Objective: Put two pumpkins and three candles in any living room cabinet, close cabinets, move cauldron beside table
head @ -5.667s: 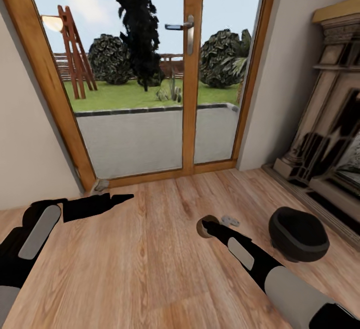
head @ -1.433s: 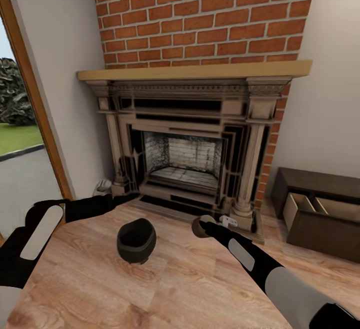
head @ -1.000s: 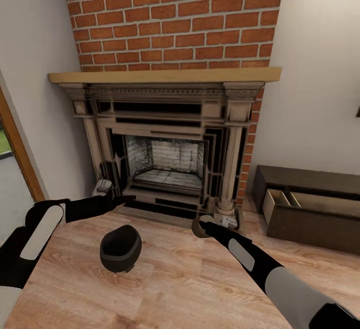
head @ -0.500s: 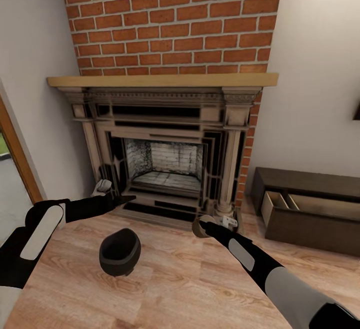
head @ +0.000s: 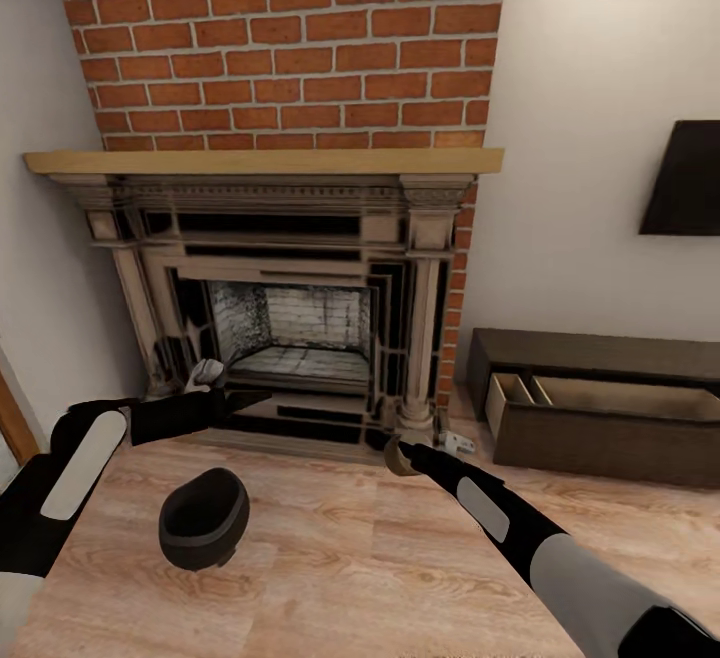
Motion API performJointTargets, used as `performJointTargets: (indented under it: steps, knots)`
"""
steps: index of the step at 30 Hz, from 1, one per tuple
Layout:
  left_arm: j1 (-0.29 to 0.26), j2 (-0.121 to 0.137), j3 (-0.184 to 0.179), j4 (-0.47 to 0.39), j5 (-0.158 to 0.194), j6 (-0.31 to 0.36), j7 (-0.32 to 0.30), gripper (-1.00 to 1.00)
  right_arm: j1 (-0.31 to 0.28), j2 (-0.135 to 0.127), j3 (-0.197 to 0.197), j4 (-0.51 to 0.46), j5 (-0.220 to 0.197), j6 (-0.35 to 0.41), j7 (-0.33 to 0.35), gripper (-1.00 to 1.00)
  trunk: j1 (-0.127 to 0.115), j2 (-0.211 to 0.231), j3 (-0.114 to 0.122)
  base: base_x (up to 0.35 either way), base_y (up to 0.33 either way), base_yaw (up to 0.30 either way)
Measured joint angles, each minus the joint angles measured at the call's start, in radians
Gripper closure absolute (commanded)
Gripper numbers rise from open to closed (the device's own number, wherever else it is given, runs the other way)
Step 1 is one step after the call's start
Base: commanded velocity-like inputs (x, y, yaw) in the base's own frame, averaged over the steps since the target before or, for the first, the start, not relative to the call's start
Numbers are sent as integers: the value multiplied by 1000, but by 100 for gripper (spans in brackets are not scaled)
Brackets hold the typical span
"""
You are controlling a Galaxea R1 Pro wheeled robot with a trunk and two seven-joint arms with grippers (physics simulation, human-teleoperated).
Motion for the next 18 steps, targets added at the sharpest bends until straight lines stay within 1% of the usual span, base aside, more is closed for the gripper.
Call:
performJointTargets:
  steps: [18]
  knots:
    - [0, 0, 0, 0, 0, 0, 0, -100, 0, -1, 0, 0, -1, 0, 0, 100, 0, 0, 0, 2, -275, -292]
